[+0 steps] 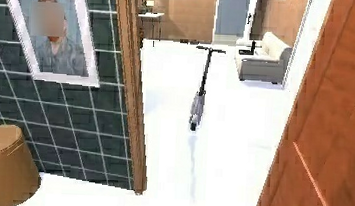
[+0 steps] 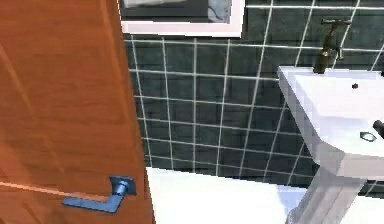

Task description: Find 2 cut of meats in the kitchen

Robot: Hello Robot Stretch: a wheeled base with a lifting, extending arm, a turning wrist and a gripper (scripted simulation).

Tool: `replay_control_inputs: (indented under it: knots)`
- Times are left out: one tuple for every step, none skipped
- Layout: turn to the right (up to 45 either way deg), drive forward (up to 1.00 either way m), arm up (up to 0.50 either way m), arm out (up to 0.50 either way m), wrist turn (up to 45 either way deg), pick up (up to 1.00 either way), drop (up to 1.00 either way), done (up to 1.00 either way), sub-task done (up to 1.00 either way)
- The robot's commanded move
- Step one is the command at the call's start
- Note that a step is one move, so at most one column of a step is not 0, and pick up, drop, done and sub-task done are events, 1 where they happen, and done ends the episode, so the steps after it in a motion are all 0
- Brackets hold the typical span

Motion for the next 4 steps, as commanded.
replay_control_inputs:
  knots:
    - [9.0, 0.00, 0.00, 0.00, 0.0, 0.00, 0.00, 0.00, 0.00]
    - [0.0, 0.50, 0.00, 0.00, 0.0, 0.00, 0.00, 0.00, 0.00]
    - [0.0, 0.70, 0.00, 0.00, 0.0, 0.00, 0.00, 0.00, 0.00]
    - [27.0, 0.00, 0.00, 0.00, 0.0, 0.00, 0.00, 0.00, 0.00]
